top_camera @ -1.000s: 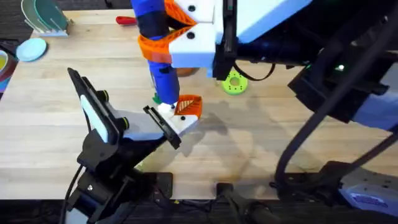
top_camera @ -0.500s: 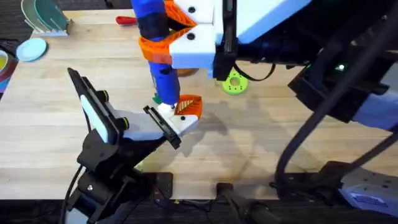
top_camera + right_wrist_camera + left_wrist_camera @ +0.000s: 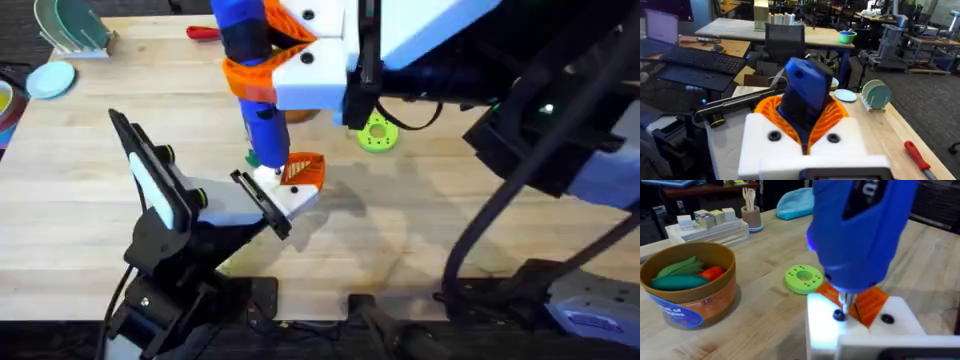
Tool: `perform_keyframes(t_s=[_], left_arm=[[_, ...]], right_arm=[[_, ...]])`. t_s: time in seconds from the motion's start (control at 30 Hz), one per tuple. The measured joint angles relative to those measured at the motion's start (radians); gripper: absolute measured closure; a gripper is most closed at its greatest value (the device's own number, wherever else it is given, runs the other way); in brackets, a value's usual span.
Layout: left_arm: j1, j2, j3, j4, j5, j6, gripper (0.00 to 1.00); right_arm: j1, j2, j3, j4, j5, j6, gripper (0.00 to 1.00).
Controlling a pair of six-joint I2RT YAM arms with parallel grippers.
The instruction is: Pick up the gripper from the table and insert it into the empty holder that is missing its gripper. Then pick up a screw, insert it into the mounting hole, and use the screwdriver to tighten it. Finally, clean up the table by picking up the vegetable and placing it into the bucket.
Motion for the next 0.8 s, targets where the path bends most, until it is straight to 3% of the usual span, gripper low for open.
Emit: perform_keyframes(t_s=[0.8], left_arm=[[0.0, 0.0, 0.0, -0.002, -0.004, -0.011, 0.997]], right_arm=[[0.0, 0.033, 0.0, 0.017, 0.001, -0.001, 0.976]])
